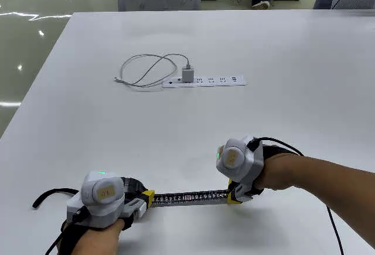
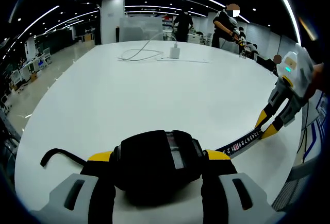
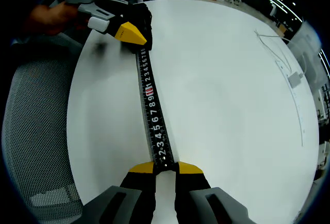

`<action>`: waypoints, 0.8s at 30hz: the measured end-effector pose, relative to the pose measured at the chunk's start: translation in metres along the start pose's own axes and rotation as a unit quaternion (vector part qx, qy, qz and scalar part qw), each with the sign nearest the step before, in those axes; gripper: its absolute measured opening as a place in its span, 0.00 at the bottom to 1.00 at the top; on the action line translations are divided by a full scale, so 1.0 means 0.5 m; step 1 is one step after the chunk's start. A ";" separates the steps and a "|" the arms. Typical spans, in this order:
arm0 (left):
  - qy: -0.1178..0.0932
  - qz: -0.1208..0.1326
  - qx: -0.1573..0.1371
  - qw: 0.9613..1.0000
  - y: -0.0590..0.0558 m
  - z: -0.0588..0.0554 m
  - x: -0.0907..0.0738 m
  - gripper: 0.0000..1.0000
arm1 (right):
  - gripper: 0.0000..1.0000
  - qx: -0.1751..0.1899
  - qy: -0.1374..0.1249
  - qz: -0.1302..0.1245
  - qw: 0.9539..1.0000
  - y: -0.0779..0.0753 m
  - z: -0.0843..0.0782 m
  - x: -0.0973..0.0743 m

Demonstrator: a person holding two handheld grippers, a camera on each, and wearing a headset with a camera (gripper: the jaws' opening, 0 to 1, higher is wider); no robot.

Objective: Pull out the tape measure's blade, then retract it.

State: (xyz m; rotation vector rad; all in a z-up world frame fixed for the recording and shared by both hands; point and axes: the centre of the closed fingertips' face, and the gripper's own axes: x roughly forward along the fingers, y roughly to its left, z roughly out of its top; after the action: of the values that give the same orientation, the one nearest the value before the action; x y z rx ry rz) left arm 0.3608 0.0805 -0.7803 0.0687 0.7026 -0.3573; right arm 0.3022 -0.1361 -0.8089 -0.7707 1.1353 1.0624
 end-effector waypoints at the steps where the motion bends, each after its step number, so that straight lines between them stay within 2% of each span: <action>1: 0.001 0.000 -0.001 1.000 0.000 0.000 0.000 0.64 | 0.09 0.001 0.000 -0.001 1.000 0.000 0.001 0.000; 24: 0.004 -0.002 -0.001 1.000 -0.001 -0.002 0.000 0.64 | 0.09 0.005 -0.010 0.002 1.000 0.006 0.020 0.006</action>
State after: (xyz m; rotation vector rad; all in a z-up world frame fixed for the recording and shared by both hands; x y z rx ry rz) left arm 0.3601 0.0804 -0.7807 0.0677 0.7101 -0.3602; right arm 0.3031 -0.1253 -0.8090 -0.7483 1.1260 1.0643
